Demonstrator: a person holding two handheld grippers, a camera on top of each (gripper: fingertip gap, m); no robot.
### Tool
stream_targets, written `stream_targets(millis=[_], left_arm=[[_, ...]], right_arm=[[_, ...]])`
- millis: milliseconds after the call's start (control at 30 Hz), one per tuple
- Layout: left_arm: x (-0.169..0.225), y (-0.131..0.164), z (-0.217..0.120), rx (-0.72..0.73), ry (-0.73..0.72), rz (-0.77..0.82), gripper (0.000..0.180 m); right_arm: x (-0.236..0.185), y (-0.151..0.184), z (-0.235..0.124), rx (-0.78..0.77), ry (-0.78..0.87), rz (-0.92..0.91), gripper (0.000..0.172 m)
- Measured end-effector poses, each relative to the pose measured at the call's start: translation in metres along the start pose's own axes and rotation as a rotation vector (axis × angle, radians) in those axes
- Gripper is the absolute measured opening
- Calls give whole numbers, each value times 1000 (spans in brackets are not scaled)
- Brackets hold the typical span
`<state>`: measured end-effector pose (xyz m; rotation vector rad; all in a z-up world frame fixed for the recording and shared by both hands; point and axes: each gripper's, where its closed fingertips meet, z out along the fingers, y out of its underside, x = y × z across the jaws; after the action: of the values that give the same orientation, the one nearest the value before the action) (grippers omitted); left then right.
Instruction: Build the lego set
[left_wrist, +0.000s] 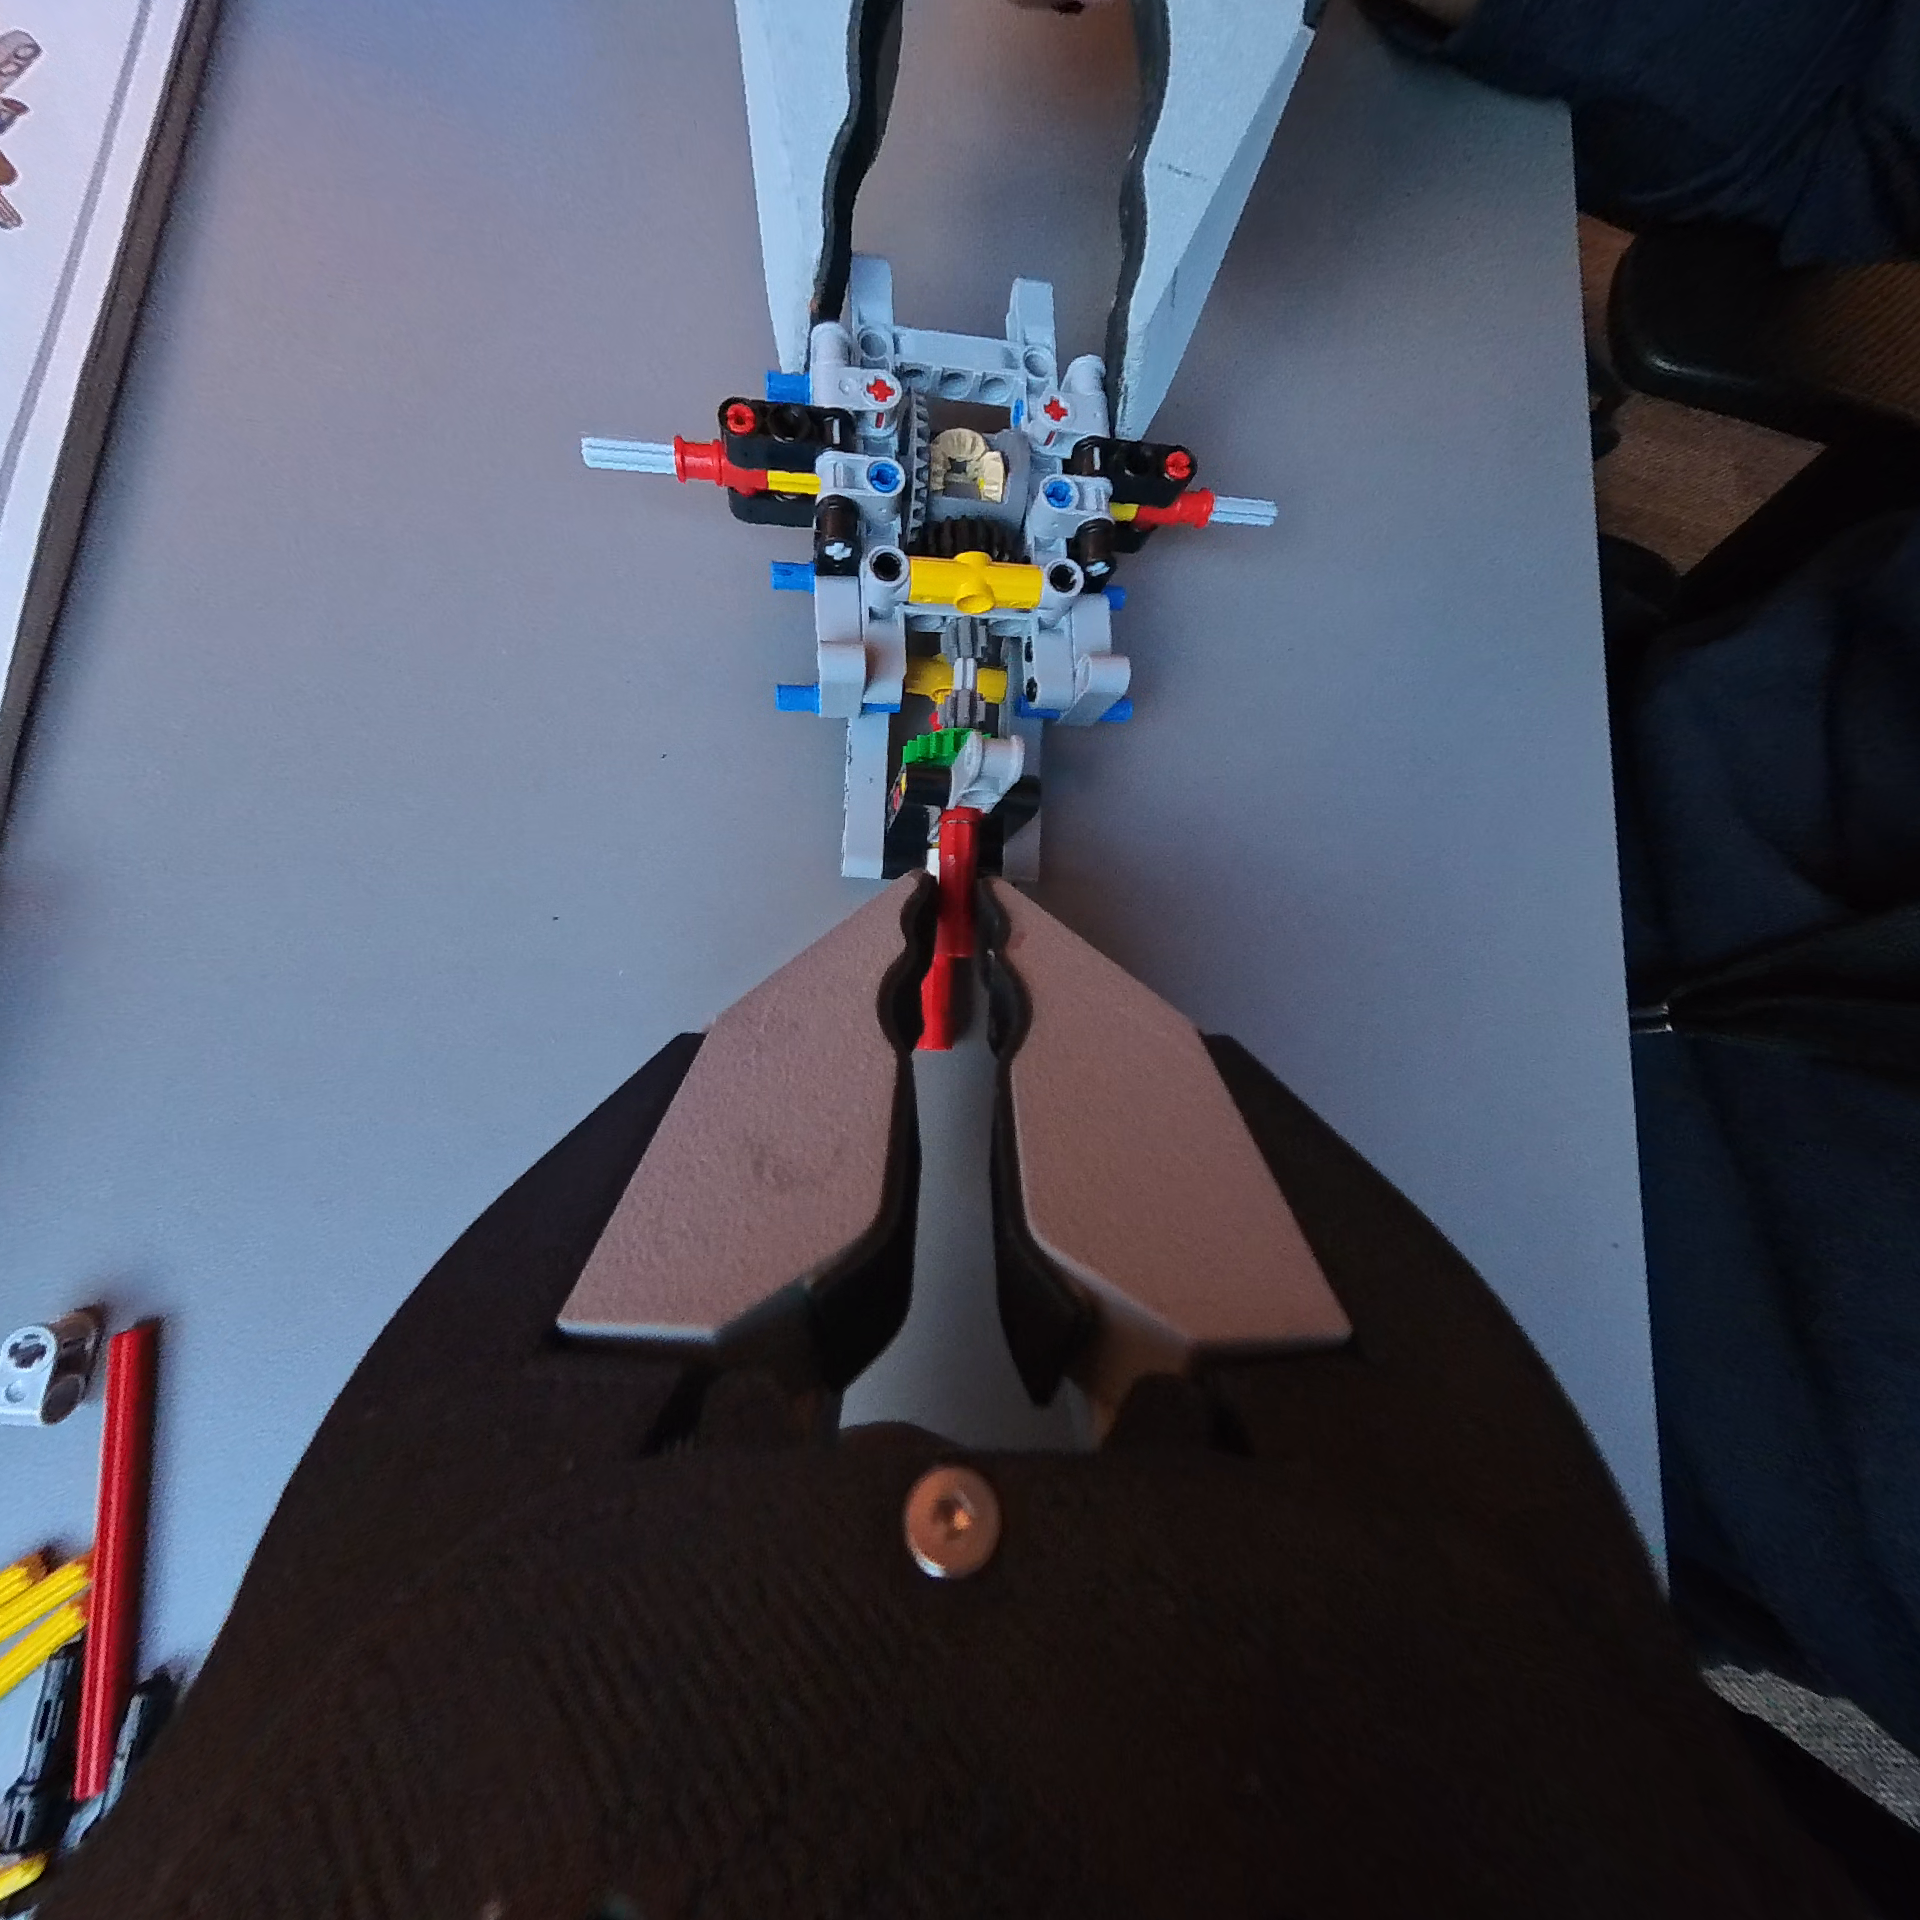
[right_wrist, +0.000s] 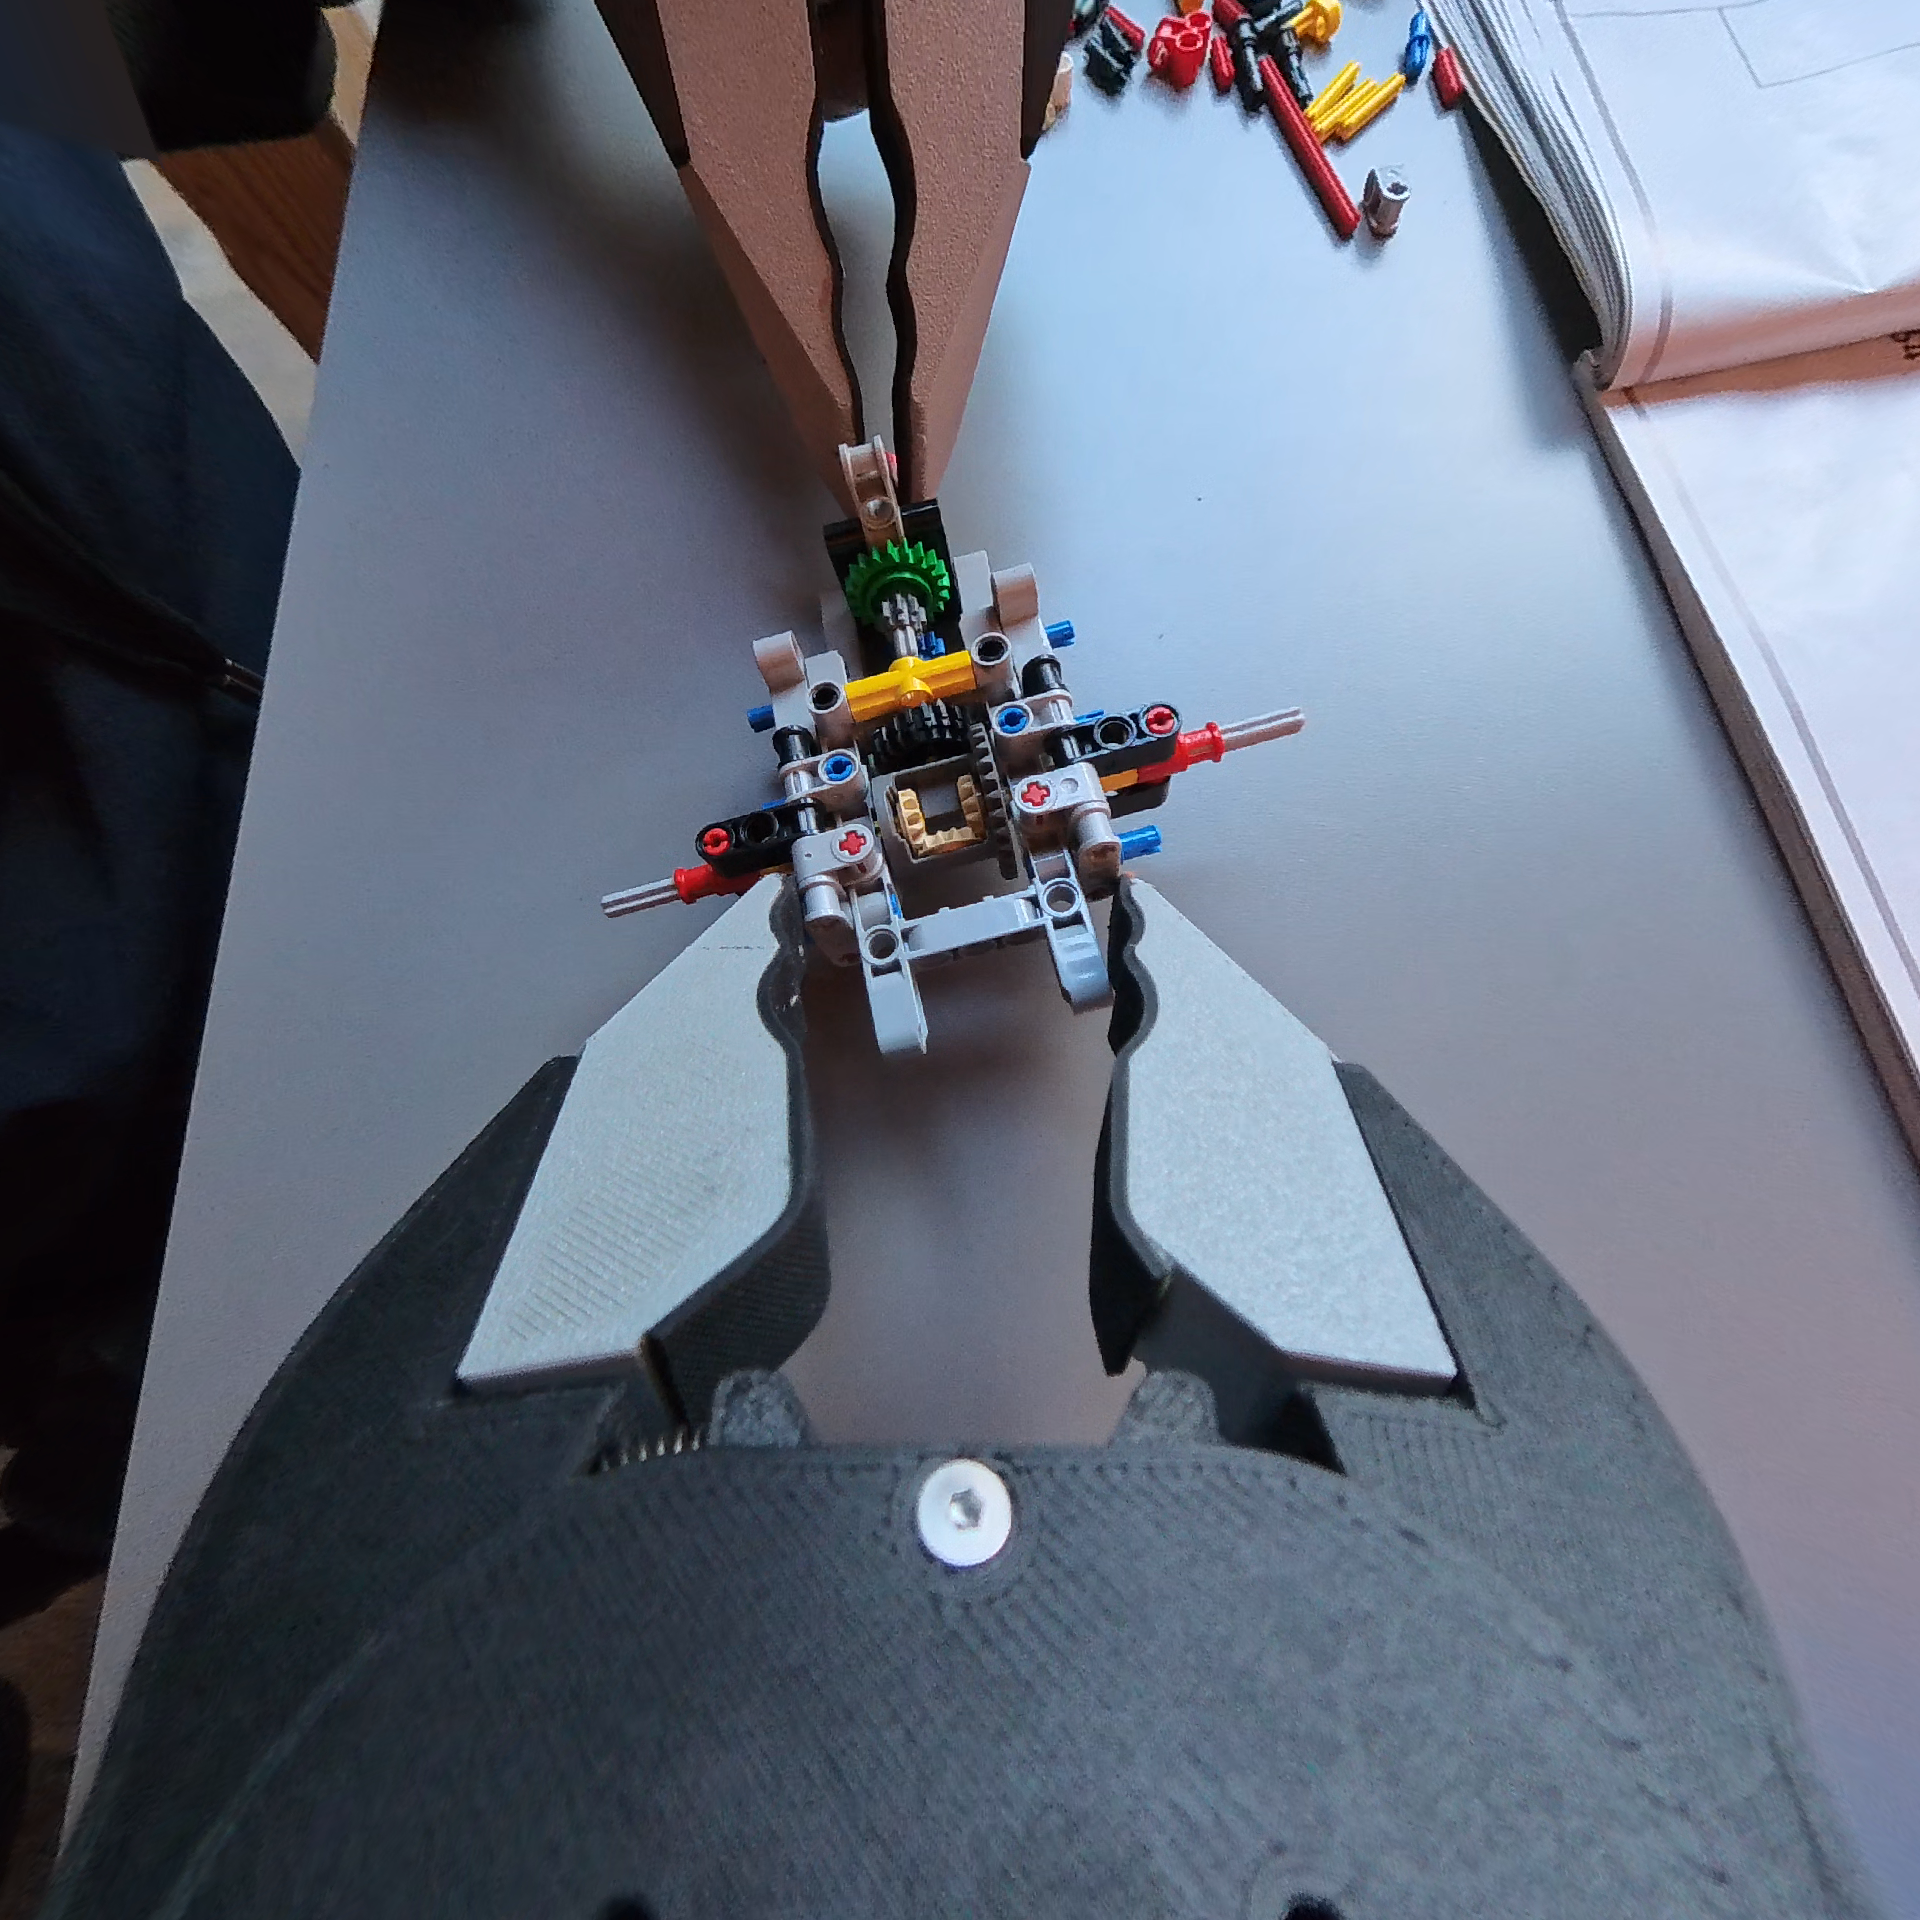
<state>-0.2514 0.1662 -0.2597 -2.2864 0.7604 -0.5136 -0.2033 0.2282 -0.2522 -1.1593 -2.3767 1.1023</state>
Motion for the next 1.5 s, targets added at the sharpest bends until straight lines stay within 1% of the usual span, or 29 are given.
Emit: stream_targets(millis=[333,567,600,667,733,867,967,1033,1100,1133,1500], left_arm=[[-1,0,0,-3,-12,10,2],[-2,-1,0,-2,-15,11,3],[-2,-1,0,0,-7,9,7],[-1,0,1,-1,5,-8,33],[1,-3,1,11,11,-16,51],[-4,-6,6,13,-38,0,73],[-7,1,17,-33,-53,35,68],[-9,-2,21,-29,-85,64,60],[-12,-3,21,-32,-121,88,50],[-10,-3,21,-28,-102,97,41],[-15,-9,29,2,-124,67,40]], right_arm=[[0,3,3,-3,-29,34,57],[2,1,-4,11,-7,30,56],[2,2,-4,9,-9,33,56],[2,4,-2,-4,-8,32,56],[2,5,0,-12,-6,27,57],[1,4,0,-5,-9,30,56],[1,4,0,-7,-13,31,56],[0,4,1,-9,-16,29,57],[-1,4,2,-11,-17,29,57],[-1,4,2,-11,-17,30,57],[2,8,2,-15,-17,49,57]])
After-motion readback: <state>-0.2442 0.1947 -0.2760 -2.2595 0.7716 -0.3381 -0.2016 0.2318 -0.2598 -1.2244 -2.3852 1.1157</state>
